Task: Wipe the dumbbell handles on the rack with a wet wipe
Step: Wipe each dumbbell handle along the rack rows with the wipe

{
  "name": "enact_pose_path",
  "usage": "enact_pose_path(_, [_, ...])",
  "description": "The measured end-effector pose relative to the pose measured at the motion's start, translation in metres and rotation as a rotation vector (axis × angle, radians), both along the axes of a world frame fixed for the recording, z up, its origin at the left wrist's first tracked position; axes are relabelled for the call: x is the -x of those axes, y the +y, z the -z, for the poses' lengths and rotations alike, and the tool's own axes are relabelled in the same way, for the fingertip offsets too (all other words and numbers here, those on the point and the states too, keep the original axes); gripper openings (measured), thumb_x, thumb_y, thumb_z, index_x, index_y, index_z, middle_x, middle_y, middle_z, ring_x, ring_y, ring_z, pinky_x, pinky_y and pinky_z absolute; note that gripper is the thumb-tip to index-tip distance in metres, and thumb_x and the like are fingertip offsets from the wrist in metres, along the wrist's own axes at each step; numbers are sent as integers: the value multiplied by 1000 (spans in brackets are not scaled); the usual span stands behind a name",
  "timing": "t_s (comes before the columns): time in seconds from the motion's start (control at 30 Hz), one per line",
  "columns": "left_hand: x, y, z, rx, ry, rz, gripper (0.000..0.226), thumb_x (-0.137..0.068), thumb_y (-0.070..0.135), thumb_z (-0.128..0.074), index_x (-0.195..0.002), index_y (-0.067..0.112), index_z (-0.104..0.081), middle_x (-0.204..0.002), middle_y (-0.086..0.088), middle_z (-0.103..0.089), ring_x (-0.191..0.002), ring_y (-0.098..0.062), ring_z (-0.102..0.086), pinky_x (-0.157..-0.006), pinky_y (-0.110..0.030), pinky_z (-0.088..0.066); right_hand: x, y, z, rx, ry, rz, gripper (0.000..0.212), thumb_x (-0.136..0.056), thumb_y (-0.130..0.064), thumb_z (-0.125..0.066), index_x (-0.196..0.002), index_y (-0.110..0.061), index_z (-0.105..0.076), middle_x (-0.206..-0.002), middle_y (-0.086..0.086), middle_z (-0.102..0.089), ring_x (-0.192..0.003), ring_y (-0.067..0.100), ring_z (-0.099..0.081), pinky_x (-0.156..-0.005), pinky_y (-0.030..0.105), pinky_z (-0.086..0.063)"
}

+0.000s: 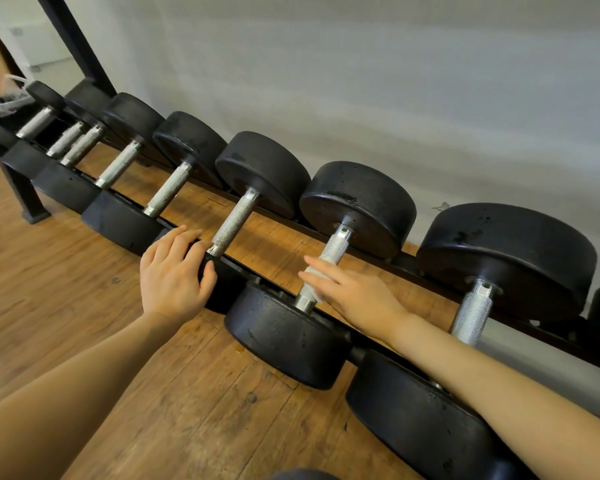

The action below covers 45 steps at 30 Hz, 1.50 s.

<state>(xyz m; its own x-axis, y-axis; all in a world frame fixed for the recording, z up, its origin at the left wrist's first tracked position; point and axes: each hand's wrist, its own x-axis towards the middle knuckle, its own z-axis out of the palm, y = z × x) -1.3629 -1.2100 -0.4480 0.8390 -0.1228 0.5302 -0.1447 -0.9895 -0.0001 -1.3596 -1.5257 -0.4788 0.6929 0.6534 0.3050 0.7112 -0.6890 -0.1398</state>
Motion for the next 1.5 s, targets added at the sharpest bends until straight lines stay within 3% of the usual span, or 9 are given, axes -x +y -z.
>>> enact_pose_path(0.17, [-2,1,1,6,-20,11,43,-91,36,-41,-114,12,-68,-125,-7,-63,-131,-29,-48,-105,-47,-33,-16,-6,-10,-81,-116,294,65,-80,-10,-77,-138,-16,-49,-151,6,-39,-75,14,-68,-55,22,-56])
enact_pose_path(0.37, [-5,5,5,14,-47,35,42,-90,36,-42,-111,13,-69,-123,-6,-64,-129,-29,-49,-103,-47,-36,-11,-2,1,-104,-34,71,44,-96,-20,-54,-140,-19,-48,-150,-4,-38,-97,13,-66,-69,27,-59])
enact_pose_path(0.77, [-6,7,6,25,-79,72,41,-89,38,-45,-110,14,-71,-122,-6,-66,-126,-30,-52,-102,-45,-38,-7,2,-18,-51,71,125,42,-101,-33,-36,-141,-28,-48,-152,-14,-34,-115,5,-57,-86,25,-53])
enact_pose_path(0.87, [-5,8,6,48,-74,80,40,-89,38,-45,-110,15,-71,-121,-6,-66,-126,-30,-52,-102,-46,-39,-4,7,-24,-44,76,164,40,-102,-32,-39,-142,-28,-48,-152,-15,-35,-118,3,-55,-90,21,-48])
enact_pose_path(0.97, [-4,7,6,81,-46,82,40,-89,38,-46,-114,16,-70,-123,-5,-65,-127,-29,-51,-102,-47,-41,1,18,-31,-95,21,241,41,-96,-22,-58,-136,-21,-53,-136,-6,-56,-113,8,-61,-89,24,-52])
enact_pose_path(1.1, [-2,6,4,114,33,86,43,-91,38,-47,-124,18,-65,-132,-4,-61,-134,-27,-47,-107,-50,-39,-11,43,-40,-35,-56,293,66,-74,-14,-84,-133,-15,-55,-126,1,-64,-106,15,-67,-82,31,-59])
enact_pose_path(1.27, [0,10,-8,203,110,139,45,-86,26,-69,-130,20,-61,-146,-6,-51,-137,-26,-45,-109,-45,-37,-43,110,-70,-59,30,347,48,-100,-22,-52,-147,-20,-40,-149,-3,-43,-114,19,-62,-86,41,-56])
enact_pose_path(1.37, [-7,27,-19,375,142,133,46,-87,15,-70,-132,16,-60,-149,-10,-47,-137,-29,-44,-109,-47,-36,-59,137,-80,6,60,348,48,-100,-18,-50,-147,-19,-38,-148,0,-44,-106,22,-65,-81,40,-57])
enact_pose_path(1.5, [-43,76,-30,325,132,12,41,-94,18,-61,-135,15,-58,-151,-13,-44,-142,-31,-38,-114,-51,-29,-73,158,-82,27,37,346,42,-100,-19,-51,-141,-11,-47,-136,7,-56,-100,22,-68,-78,35,-58])
